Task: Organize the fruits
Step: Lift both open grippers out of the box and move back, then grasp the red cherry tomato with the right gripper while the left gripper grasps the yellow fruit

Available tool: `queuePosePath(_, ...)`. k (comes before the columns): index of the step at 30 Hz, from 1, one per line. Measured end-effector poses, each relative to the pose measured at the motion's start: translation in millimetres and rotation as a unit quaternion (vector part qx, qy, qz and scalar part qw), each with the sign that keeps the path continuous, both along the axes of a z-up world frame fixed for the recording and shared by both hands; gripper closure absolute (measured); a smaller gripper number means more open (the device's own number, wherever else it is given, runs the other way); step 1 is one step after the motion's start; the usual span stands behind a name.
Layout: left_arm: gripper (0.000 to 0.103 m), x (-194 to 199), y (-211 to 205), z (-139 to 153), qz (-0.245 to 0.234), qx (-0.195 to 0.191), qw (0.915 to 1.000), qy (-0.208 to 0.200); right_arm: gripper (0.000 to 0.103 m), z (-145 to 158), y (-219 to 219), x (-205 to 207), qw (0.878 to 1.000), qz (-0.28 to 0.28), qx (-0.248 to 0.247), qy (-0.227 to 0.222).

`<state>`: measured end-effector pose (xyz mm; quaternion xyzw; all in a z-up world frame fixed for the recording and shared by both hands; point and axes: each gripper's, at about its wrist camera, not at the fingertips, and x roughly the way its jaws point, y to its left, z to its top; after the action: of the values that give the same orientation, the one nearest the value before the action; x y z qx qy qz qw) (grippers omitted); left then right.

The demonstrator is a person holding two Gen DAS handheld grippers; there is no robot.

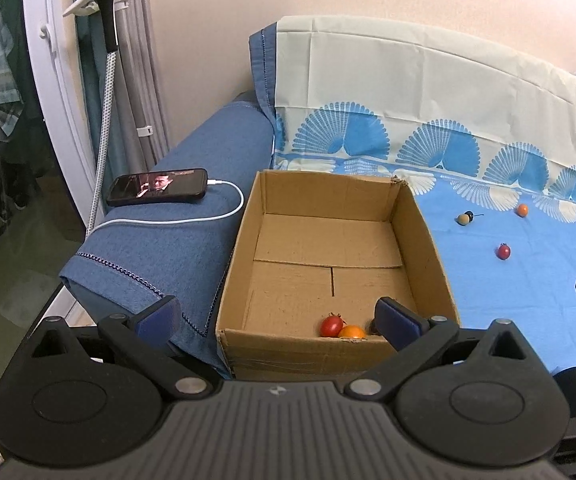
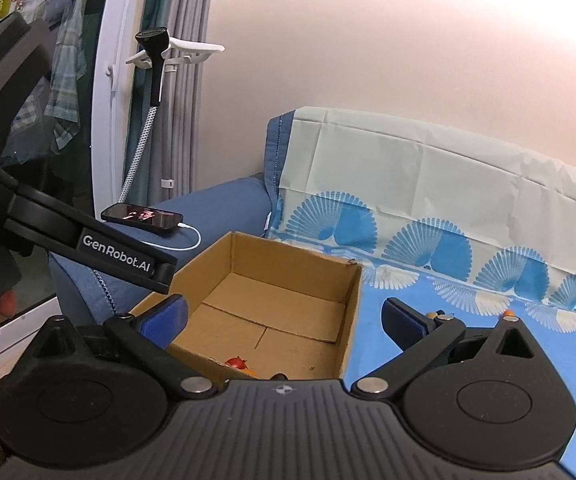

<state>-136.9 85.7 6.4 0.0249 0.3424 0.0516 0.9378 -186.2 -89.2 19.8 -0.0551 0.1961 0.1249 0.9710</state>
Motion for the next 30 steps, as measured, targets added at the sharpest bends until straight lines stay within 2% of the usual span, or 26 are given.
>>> queuePosePath(10, 0.000, 11, -4, -6, -0.005, 0.005, 0.9999, 0.015, 0.001, -5, -3, 6, 1.000, -0.007, 0.006, 0.010)
queuePosePath(16, 0.000, 40, -29, -17, -0.036, 0.026, 0.9978, 0.049, 0.001, -18, -33, 25, 0.997, -0.057, 0.039, 0.022)
queuePosePath(23, 0.000, 98, -91, -32, -0.092, 0.035, 0.9918, 0.081, 0.001, -54, -105, 62, 0.985, -0.151, 0.060, 0.055)
queuePosePath(30, 0.000, 198, -182, -52, -0.165, 0.010, 0.9798, 0.112, 0.001, -104, -188, 127, 0.964, -0.244, 0.064, 0.088)
